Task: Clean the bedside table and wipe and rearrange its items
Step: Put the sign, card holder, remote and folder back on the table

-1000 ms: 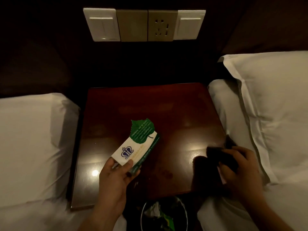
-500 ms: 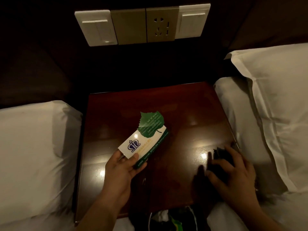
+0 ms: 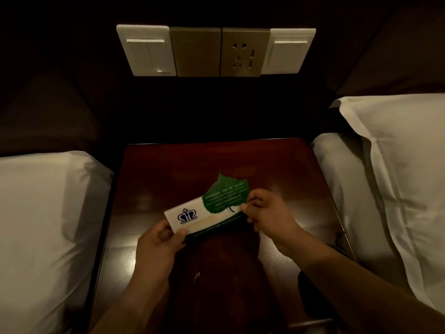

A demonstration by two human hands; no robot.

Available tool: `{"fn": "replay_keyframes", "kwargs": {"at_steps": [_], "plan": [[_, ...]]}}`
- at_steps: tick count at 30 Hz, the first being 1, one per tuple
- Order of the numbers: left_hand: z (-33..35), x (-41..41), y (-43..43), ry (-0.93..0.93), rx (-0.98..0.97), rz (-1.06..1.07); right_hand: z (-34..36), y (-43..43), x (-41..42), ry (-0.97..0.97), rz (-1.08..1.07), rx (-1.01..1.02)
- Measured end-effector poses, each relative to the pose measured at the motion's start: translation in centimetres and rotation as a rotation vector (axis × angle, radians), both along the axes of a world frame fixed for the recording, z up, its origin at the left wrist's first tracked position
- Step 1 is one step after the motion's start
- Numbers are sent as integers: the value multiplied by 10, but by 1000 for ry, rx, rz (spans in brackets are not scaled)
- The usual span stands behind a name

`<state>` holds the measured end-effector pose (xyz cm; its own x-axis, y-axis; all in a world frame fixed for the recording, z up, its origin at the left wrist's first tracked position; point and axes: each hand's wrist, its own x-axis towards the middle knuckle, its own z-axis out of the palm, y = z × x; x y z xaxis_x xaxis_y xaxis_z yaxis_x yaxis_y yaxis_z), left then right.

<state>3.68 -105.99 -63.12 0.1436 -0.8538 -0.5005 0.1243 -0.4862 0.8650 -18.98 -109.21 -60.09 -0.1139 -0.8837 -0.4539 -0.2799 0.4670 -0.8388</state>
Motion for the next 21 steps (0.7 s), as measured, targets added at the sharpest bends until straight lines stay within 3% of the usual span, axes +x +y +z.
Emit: {"fn": "replay_keyframes", "kwargs": {"at_steps": [4,7,9,13,21], "plan": [[-10,8,-14,-236,-73,-106,-16,-15,7,-34,-135,-49],[-24,29,-9,-960,-281,-397,-25,-25,12,-33,-205,-95],[-34,41,-2,-1246,-288,-528,-29,-34,14,-42,-268,-122],[-54,56,8,-1345,-144,-667,-41,-54,9,-38,-393,-124],[-59,55,11,-1455,-186,-688,-51,-70,-3,-128,-506,-79]]}}
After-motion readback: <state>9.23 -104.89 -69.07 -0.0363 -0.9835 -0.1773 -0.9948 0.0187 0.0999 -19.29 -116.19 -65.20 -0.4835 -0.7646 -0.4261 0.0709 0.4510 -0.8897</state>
